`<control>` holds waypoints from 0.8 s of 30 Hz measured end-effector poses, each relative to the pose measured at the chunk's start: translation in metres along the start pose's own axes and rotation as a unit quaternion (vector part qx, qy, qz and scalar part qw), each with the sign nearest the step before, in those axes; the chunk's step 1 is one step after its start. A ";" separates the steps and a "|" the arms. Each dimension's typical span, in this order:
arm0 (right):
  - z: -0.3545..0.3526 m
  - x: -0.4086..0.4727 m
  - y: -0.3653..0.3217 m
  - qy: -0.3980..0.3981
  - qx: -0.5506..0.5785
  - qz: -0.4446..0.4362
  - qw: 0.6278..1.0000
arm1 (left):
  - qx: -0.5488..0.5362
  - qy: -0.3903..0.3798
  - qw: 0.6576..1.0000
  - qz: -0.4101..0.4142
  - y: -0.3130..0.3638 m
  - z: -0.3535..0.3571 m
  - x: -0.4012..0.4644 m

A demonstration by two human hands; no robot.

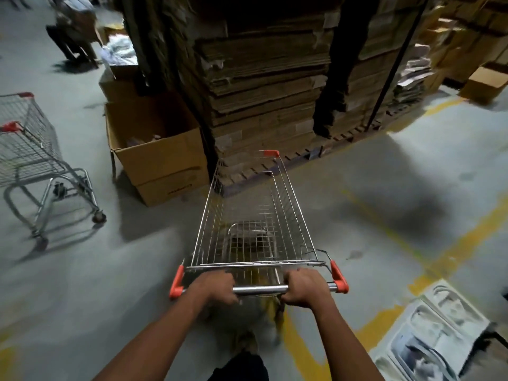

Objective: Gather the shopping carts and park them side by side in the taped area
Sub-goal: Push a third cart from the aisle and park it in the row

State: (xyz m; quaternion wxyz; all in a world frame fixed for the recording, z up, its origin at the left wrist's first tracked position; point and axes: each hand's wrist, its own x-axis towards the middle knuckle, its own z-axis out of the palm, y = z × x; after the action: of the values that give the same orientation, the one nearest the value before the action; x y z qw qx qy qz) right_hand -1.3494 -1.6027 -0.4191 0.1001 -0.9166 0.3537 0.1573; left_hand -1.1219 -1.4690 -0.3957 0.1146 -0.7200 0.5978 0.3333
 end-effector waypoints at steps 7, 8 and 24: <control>-0.046 0.083 0.056 -0.011 -0.069 -0.039 0.997 | -0.097 0.036 0.993 -0.063 0.014 -0.027 0.064; -0.053 0.094 0.063 -0.010 -0.075 -0.042 0.996 | -0.109 0.030 0.992 -0.063 0.014 -0.034 0.075; -0.122 0.265 0.131 -0.050 -0.151 -0.202 0.966 | -0.249 0.008 0.958 -0.144 0.020 -0.121 0.171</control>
State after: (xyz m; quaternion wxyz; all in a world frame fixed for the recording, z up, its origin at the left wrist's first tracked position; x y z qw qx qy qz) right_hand -1.2265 -1.8978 -0.4107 0.0077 -0.9644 0.1281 0.2314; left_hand -1.0888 -1.6767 -0.4054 -0.0263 -0.8067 0.3867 0.4461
